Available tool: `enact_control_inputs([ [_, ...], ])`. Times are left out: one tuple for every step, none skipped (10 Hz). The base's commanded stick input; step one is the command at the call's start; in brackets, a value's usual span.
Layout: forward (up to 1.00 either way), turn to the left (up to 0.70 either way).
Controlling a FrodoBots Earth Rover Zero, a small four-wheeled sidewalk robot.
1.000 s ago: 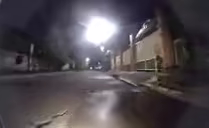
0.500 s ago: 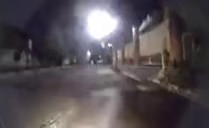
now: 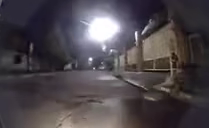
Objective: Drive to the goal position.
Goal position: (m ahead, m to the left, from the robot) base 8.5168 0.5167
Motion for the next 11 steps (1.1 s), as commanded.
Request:
enact_control_inputs([
  [0.70, 0.00],
  [0.70, 0.00],
  [0.70, 0.00],
  [0.70, 0.00],
  [0.70, 0.00],
  [0.70, 0.00],
  [0.70, 0.00],
  [0.70, 0.00],
  [0.70, 0.00],
  [0.70, 0.00],
  [0.70, 0.00],
])
